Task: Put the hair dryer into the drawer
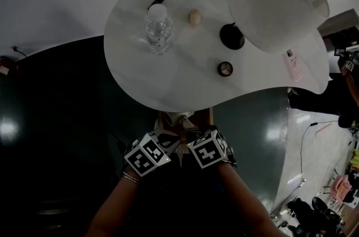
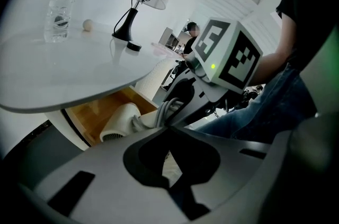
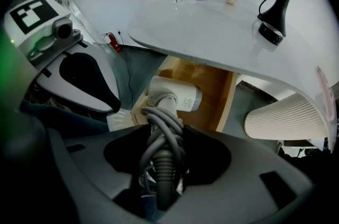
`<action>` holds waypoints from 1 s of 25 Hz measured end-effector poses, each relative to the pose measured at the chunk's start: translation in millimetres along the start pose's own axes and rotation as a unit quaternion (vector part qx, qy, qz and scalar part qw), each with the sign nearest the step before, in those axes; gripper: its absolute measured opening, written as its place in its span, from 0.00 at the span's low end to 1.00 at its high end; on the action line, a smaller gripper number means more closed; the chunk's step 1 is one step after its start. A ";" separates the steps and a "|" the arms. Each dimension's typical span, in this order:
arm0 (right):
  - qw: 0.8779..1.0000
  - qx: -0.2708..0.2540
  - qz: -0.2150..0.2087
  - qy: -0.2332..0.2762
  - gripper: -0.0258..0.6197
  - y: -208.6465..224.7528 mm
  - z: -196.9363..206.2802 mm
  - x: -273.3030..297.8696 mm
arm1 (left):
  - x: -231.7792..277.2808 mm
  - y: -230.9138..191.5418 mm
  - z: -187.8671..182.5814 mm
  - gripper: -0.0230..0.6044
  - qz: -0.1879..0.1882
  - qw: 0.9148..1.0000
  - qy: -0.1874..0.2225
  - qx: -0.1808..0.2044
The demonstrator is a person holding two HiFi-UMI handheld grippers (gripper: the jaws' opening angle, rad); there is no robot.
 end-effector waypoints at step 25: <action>0.999 0.011 0.040 0.016 0.37 4.5 -19.7 39.4 | 0.7 -31.3 24.2 0.05 -0.048 0.998 -0.023 -0.036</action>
Point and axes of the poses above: the fingertips, and each gripper's own axes: x forward along the fingers, y to its right, z out of its underside, the point moved 9 cm from there along -x, backward along the fingers, and after that the axes turned 12 degrees about y, right-handed, at the moved point
